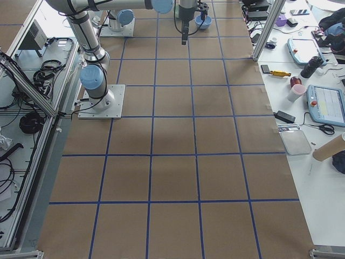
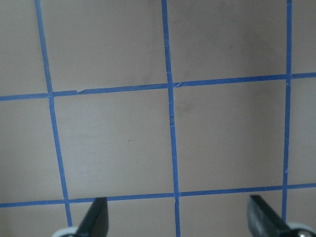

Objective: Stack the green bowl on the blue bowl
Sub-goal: 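Lift the green bowl with the left gripper and carry it over the blue bowl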

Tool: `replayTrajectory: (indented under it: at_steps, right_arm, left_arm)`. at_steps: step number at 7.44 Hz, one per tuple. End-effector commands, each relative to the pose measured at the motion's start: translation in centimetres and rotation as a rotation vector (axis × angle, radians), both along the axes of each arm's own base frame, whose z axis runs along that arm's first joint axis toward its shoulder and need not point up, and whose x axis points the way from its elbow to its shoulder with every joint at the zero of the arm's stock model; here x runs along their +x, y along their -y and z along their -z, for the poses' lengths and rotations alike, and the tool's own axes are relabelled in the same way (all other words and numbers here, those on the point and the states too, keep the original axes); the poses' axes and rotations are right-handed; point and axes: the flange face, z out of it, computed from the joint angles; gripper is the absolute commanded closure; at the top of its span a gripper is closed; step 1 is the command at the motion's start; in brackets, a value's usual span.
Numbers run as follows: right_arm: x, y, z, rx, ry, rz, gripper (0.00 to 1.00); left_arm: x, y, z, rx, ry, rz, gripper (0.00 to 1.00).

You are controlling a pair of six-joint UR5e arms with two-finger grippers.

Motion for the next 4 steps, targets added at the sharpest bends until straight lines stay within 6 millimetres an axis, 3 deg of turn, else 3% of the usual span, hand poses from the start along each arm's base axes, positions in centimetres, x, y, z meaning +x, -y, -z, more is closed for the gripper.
replayTrajectory:
  at_steps: [1,2,3,4]
  right_arm:
    - [0.0,0.0,0.1,0.003,0.0,0.0,0.0]
    - [0.0,0.0,0.0,0.001,0.0,0.0,0.0]
    - [0.0,0.0,0.0,0.001,0.0,0.0,0.0]
    - [0.0,0.0,0.1,0.003,0.0,0.0,0.0]
  left_arm:
    - [0.1,2.0,-6.1,-0.01,0.007,0.014,1.0]
    - [-0.9,4.2,-9.5,0.005,-0.01,0.031,1.0]
    - [-5.2,6.9,-11.5,-0.013,0.007,0.072,1.0]
    - [-9.2,9.1,-11.5,-0.022,0.011,0.043,1.0]
